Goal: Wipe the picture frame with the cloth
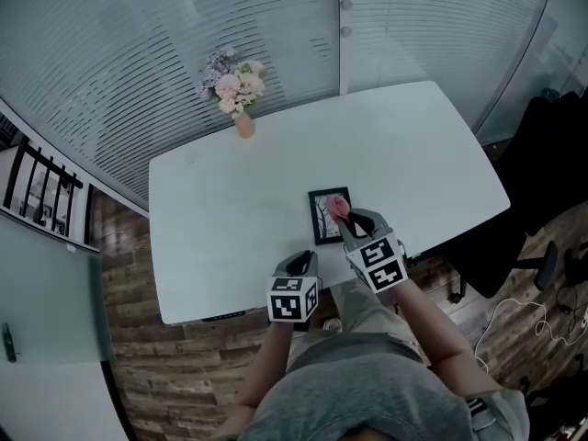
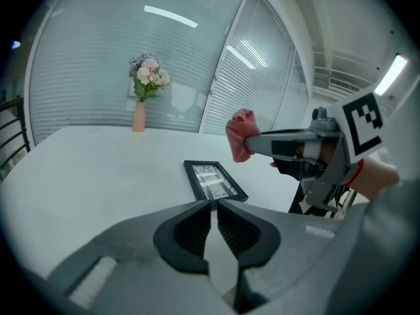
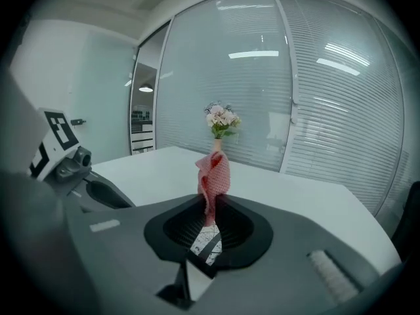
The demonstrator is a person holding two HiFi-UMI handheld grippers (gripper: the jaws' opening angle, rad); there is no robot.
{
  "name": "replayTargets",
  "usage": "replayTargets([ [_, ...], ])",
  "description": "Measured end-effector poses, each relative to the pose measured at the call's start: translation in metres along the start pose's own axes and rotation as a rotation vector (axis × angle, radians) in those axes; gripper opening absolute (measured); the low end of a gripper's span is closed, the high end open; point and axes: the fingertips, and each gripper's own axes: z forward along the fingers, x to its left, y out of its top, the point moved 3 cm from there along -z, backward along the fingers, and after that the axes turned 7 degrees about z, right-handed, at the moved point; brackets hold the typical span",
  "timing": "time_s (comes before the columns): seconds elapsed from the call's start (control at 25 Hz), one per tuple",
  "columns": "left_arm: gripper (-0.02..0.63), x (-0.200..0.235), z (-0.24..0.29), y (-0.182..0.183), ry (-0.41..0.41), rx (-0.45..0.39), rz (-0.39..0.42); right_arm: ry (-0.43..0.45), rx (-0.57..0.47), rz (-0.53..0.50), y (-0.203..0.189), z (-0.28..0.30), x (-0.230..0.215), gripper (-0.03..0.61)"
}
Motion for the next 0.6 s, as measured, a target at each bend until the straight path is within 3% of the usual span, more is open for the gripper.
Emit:
replayTargets([
  [0.6, 0.099, 0.013, 0.044, 0.000, -0.014, 0.087, -0.045, 0.098, 0.124, -0.140, -0.008, 0.083, -0.025, 0.044],
])
